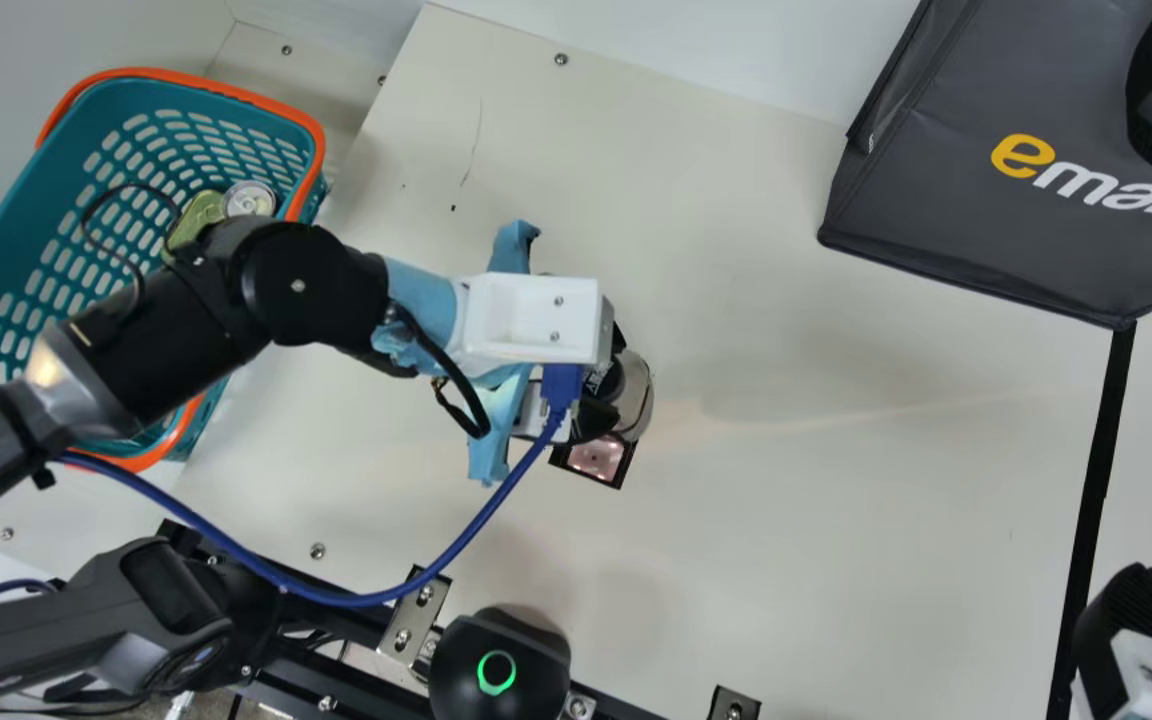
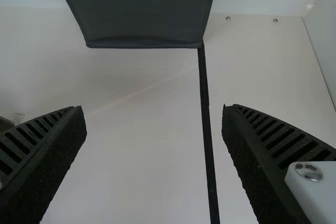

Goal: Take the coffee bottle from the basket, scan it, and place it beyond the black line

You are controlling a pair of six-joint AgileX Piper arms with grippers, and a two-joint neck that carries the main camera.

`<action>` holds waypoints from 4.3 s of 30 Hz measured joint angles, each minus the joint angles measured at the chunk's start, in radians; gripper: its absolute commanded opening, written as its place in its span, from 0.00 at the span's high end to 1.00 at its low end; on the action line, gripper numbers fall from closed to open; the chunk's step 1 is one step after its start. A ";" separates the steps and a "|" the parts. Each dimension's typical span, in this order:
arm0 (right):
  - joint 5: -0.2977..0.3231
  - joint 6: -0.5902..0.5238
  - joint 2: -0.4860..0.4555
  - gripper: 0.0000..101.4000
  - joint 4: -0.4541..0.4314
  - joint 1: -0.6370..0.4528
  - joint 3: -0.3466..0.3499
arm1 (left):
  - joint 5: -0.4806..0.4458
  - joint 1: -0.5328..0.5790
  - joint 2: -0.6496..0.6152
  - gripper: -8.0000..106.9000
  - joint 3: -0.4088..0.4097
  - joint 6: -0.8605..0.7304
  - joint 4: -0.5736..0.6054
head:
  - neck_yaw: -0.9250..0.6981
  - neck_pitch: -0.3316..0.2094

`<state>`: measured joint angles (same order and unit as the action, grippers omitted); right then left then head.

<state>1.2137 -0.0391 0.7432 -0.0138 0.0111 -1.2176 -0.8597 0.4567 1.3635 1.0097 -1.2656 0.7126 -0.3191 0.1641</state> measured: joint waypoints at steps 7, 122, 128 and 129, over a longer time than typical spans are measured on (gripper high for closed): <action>0.000 0.000 0.000 0.10 0.000 0.000 0.000 | -0.010 -0.012 0.004 0.84 -0.001 -0.018 0.000 | 0.000 0.000; 0.001 0.000 0.000 0.10 0.000 0.000 0.000 | 0.077 0.336 -0.023 0.15 0.046 1.145 -0.660 | 0.000 0.000; 0.001 0.000 0.000 0.10 0.000 0.000 0.000 | 0.091 0.319 -0.002 0.15 0.046 1.171 -0.676 | 0.000 0.000; 0.001 0.000 0.000 0.10 0.000 0.000 0.000 | 0.093 0.314 0.002 0.15 0.046 1.175 -0.676 | 0.000 0.000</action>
<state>1.2145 -0.0391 0.7432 -0.0138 0.0111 -1.2176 -0.7666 0.7708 1.3660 1.0555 -0.0903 0.0367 -0.3191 0.1641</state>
